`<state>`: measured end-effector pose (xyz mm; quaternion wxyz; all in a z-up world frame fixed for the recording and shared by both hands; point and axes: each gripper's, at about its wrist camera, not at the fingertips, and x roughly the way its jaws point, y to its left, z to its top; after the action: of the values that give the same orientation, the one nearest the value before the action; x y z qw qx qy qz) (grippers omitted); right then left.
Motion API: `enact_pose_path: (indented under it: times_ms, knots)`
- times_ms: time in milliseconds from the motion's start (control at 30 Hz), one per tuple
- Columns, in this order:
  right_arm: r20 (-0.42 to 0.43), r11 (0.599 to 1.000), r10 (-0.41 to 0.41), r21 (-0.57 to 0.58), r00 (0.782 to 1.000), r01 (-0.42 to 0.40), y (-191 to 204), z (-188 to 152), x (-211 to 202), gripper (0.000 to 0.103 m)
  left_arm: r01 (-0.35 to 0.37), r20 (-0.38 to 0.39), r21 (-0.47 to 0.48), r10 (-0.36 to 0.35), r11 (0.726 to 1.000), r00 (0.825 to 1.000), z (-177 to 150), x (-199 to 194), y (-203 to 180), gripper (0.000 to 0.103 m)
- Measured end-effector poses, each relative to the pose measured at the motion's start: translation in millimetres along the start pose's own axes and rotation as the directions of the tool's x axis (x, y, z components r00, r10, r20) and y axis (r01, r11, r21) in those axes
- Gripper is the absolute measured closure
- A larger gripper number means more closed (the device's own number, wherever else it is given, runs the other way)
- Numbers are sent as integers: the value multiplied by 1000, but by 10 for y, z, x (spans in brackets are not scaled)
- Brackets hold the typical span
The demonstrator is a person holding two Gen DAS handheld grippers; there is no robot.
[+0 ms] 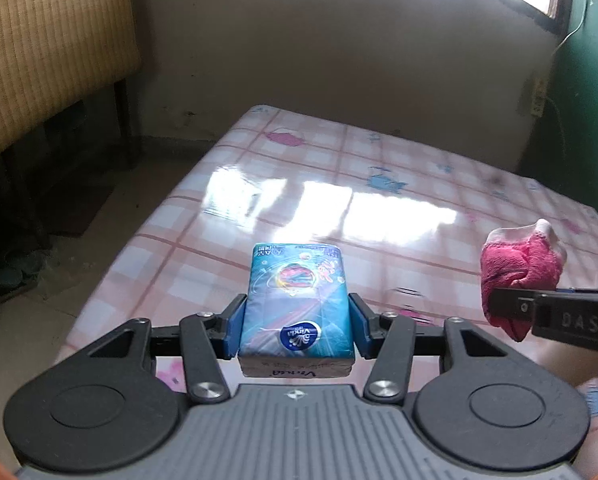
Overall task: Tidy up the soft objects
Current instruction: 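Lift the tissue pack and pink sock in both tools off the table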
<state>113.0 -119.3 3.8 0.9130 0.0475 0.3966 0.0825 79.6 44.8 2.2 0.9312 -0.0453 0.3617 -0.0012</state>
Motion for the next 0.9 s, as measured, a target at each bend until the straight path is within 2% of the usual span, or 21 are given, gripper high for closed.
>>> enact_pose_path:
  times_ms: [267, 467, 900]
  knots:
    - [37, 1000, 7, -2, 999, -7, -210, -199, -585, 77, -10, 6, 23, 9, 1000, 1000, -89, -375, -390, 50]
    - [66, 1000, 16, -17, 998, -15, -332, -258, -913, 77, -10, 12, 42, 9, 999, 1000, -83, -447, -603, 50]
    - [84, 999, 29, -17, 996, -28, -514, -295, -1183, 77, -1, 13, 52, 1, 999, 1000, -58, -572, -835, 50]
